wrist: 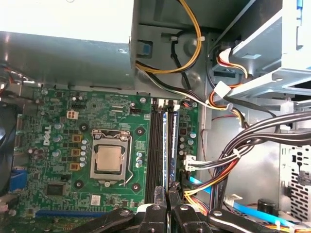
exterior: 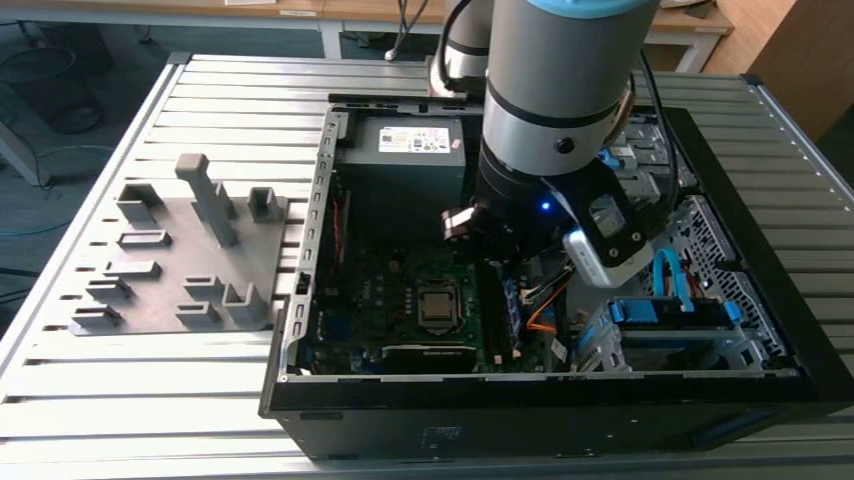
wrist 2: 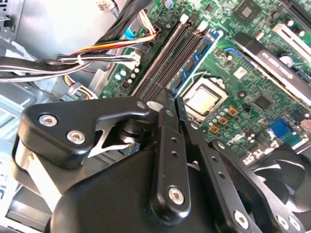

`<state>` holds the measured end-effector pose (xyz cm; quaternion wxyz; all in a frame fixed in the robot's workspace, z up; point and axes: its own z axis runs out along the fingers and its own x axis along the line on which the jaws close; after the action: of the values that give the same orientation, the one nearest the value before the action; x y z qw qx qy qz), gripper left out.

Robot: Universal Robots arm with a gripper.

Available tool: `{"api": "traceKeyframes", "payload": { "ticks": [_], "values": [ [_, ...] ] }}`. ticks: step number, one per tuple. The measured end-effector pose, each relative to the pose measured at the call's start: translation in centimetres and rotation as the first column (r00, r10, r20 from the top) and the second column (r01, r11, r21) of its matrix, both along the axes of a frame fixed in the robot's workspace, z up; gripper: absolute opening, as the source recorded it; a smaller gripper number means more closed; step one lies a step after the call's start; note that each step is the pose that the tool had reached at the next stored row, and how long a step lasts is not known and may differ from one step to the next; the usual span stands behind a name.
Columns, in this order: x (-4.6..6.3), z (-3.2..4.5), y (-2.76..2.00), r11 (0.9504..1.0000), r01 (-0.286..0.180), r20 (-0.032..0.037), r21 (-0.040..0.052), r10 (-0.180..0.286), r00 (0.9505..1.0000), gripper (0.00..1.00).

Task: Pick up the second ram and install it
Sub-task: 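Insert the second ram into the second slot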

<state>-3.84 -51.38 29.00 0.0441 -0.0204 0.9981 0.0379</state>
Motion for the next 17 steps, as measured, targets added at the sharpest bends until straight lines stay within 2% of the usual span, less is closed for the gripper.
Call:
{"api": "traceKeyframes", "payload": {
  "ticks": [8,17],
  "values": [
    [0.0,-0.02,0.0,0.9988,0.049,0.0,0.0,-0.049,0.9988,0.13],
    [0.0,-0.04,0.0,0.995,0.1,0.0,0.0,-0.1,0.995,0.13]
  ]
}}
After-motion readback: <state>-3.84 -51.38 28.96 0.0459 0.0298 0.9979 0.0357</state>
